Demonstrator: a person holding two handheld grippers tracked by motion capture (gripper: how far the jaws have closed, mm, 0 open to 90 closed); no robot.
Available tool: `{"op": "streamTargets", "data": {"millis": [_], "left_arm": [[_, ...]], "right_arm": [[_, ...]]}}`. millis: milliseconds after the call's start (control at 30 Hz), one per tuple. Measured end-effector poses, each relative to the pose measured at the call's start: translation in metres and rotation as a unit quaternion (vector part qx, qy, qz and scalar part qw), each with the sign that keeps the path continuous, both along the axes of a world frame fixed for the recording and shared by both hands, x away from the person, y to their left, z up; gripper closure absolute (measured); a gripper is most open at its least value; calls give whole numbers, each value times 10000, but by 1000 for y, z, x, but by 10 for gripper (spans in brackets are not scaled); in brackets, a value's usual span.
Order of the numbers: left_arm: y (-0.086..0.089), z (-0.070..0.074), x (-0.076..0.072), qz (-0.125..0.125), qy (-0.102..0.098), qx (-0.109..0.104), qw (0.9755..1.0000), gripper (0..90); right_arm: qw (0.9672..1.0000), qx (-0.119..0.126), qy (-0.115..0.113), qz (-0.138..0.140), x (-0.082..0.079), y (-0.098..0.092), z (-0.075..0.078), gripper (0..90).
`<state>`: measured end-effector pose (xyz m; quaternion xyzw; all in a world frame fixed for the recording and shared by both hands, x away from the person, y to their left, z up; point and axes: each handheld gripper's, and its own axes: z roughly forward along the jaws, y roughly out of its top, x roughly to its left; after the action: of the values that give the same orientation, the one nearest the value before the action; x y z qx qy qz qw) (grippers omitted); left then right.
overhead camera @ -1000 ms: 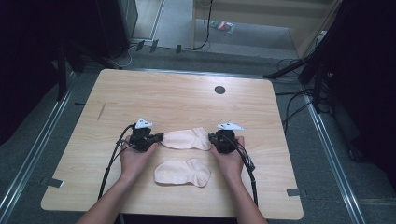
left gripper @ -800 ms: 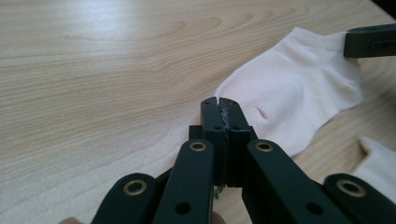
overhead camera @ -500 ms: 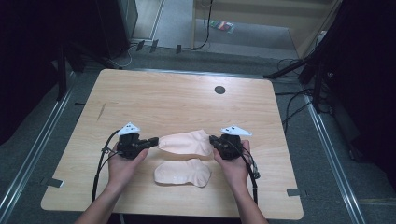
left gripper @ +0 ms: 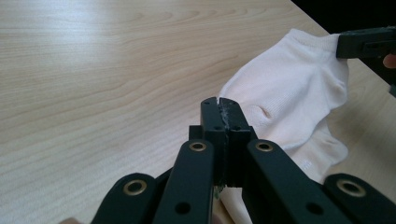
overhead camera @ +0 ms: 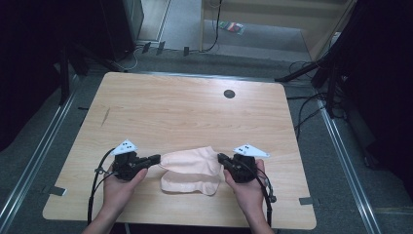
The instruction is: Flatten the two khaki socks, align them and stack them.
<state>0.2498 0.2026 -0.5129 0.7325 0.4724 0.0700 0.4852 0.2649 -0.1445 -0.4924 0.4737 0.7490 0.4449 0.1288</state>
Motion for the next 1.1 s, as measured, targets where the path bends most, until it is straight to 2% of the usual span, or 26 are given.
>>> {"op": "streamTargets", "data": {"millis": [100, 433, 833, 967, 1033, 1100], "left_arm": [[1, -1, -7, -39, 16, -7, 10000, 900], [7, -8, -22, -141, 199, -52, 9997, 900], [5, -17, -22, -281, 382, 86, 9988, 900], [1, -22, -21, -339, 430, 287, 9981, 900], [-1, -25, -20, -439, 483, 365, 9972, 900], [-3, -27, -21, -488, 468, 400, 9969, 858]], "right_arm": [[10000, 12, 35, 61, -11, -2, -2, 886], [9998, 24, 143, 152, -31, -2, -9, 886], [9996, 4, 239, 157, -36, 0, -17, 886], [9994, -7, 305, 175, -36, 0, -22, 884], [9991, -24, 388, 192, -34, 1, -25, 858], [9985, -22, 466, 272, -31, 1, -31, 681]]}}
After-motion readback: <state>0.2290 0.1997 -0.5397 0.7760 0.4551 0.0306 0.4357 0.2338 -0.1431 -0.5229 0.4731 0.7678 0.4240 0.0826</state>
